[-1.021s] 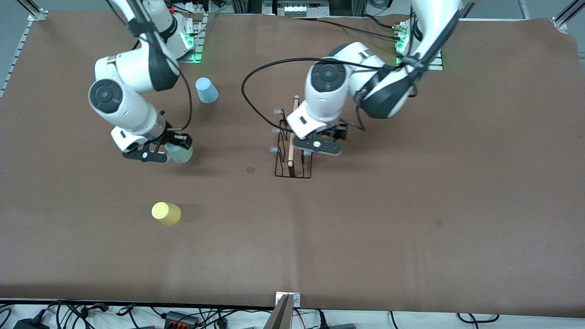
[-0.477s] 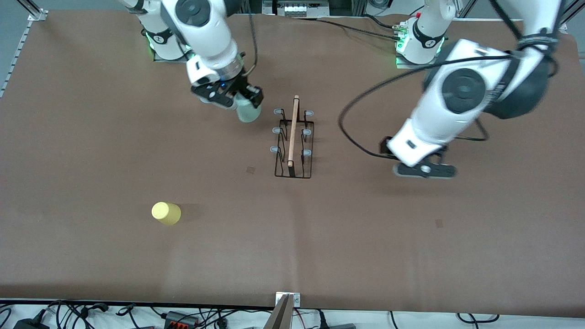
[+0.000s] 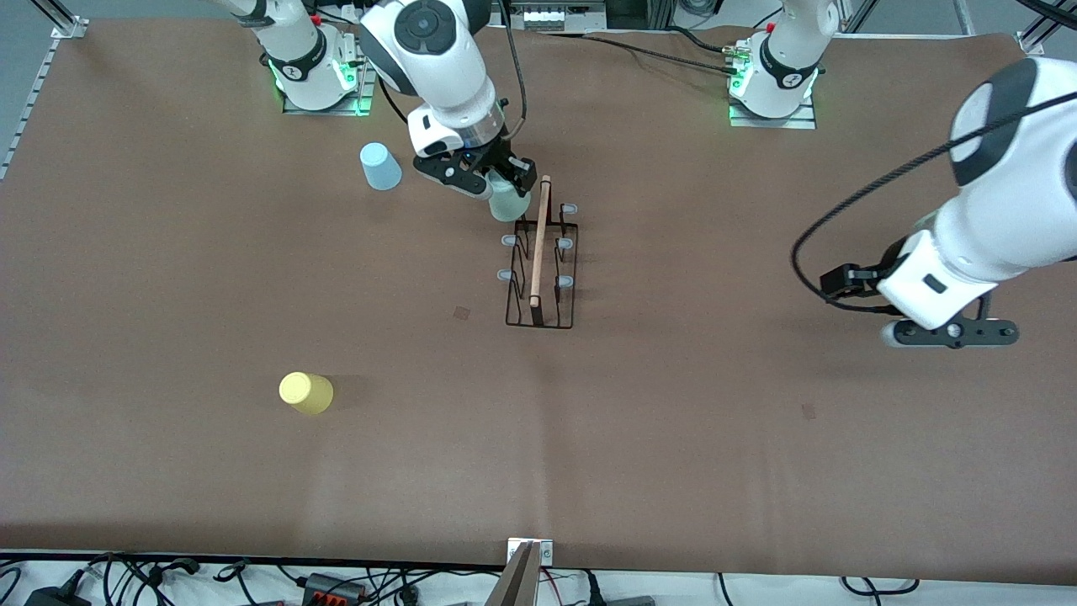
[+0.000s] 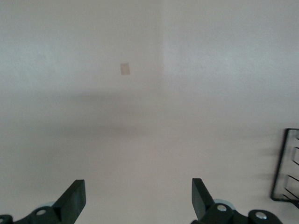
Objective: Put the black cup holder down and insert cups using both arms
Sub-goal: 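Retract the left gripper while the right gripper carries the cyan cup to the rack, then slide the cyan cup onto a rack peg and open the right gripper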
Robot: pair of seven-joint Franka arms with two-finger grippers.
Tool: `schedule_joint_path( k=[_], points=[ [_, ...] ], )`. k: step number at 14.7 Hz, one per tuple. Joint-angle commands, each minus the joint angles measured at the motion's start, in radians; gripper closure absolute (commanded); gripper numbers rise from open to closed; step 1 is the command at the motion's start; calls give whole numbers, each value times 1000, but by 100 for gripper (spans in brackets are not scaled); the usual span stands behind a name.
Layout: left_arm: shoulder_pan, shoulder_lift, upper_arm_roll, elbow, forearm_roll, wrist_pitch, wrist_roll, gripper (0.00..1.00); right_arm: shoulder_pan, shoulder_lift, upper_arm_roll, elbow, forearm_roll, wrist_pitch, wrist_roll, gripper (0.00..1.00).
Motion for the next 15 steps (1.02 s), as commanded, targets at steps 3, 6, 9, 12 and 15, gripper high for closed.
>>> schedule_joint_path(
  k=[3, 6, 9, 12, 15],
  points=[
    [95, -103, -12, -61, -77, -70, 42, 0, 14, 68, -7, 18, -56, 49, 25, 62],
    [106, -129, -7, -48, -74, -112, 47, 0, 12, 83, -7, 13, -56, 74, 25, 37],
    [106, -139, -9, -42, -68, -120, 48, 0, 5, 80, -7, 15, -59, 69, 16, 0],
    [112, -140, -9, -30, -68, -164, 50, 0, -43, 28, -10, 26, -59, 39, -7, 0],
    [129, -140, -4, -8, -70, -181, 97, 0, -155, -26, -11, 26, -55, -6, -181, 0]
  ],
)
